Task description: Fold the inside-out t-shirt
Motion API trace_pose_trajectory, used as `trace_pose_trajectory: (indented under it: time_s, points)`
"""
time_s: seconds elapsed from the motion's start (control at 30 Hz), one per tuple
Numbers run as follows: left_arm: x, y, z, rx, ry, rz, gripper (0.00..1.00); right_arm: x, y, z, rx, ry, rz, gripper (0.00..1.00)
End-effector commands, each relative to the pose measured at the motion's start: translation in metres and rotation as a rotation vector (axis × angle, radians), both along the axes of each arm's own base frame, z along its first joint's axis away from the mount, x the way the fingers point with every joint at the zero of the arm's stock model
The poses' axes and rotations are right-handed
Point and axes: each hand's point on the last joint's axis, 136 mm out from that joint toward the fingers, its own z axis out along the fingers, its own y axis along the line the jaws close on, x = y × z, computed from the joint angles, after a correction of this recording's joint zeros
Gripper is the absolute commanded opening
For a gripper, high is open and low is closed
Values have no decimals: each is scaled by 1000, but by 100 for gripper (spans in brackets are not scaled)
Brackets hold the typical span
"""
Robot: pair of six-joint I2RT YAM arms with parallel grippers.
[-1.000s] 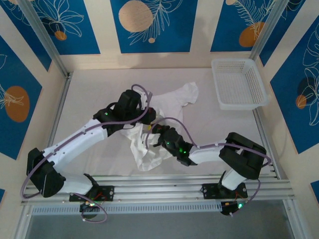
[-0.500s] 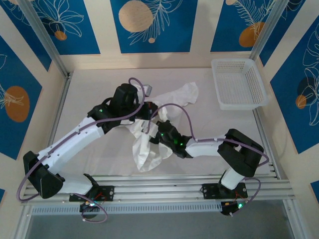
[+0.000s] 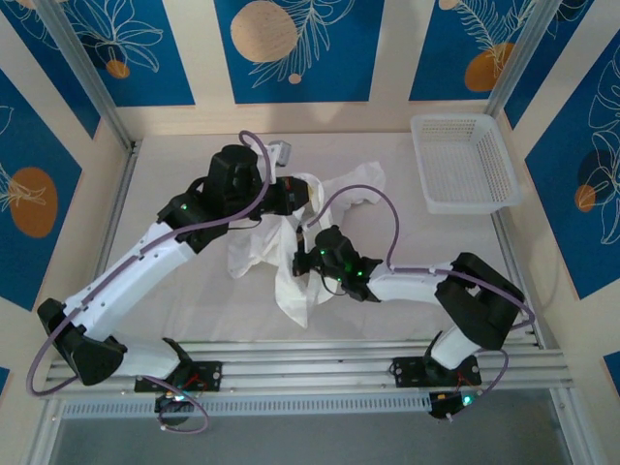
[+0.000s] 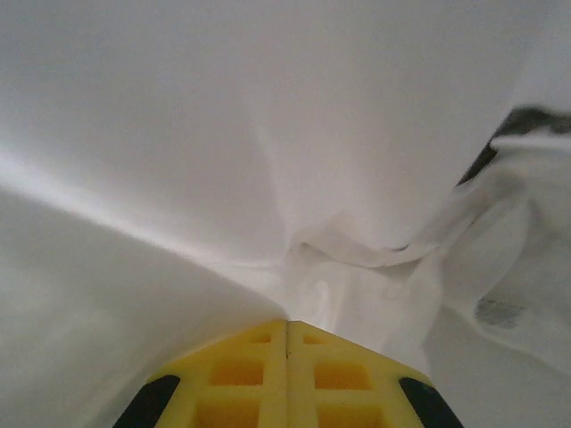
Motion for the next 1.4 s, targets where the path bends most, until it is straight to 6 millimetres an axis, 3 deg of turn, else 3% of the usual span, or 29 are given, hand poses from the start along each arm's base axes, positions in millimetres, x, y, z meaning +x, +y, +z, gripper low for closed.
trace_pose_trajectory:
  time_s: [0.0,0.2,0.27,0.43,0.53,0.73,0.8,0.93,1.0,1.07,1.17,1.2,1.37]
  points:
    - [-10,-15,24,-67,-36,-97,0,9,4,1,35,136,-83,0]
    - [-26,-36,39,-106,-41,-220,0,45,-20,12,207,367,-279,0]
    - [-29,-38,48,-123,-52,-234,0,46,-18,2,190,406,-275,0]
    - [-50,-55,77,-180,-85,-358,0,29,3,-54,52,605,-206,0]
    - [-60,-66,82,-185,-88,-411,0,28,5,-66,-1,667,-219,0]
    - [-69,-82,69,-165,-45,-475,0,48,5,-48,0,681,-269,0]
    - [-74,-87,72,-173,-49,-494,0,54,3,-52,-26,682,-309,2]
    - [-88,-100,83,-201,-57,-552,0,61,5,-79,-105,710,-331,14]
    - [-94,-104,90,-211,-67,-578,0,58,5,-92,-191,724,-305,25]
    - [-98,-104,94,-206,-79,-585,0,49,3,-103,-303,728,-276,43]
    - [-100,-100,100,-205,-105,-579,0,34,-3,-115,-455,693,-233,79]
    - [-101,-98,103,-209,-111,-580,0,30,-4,-118,-488,692,-220,85]
    - [-113,-93,124,-214,-171,-610,0,26,-26,-130,-685,687,-240,90]
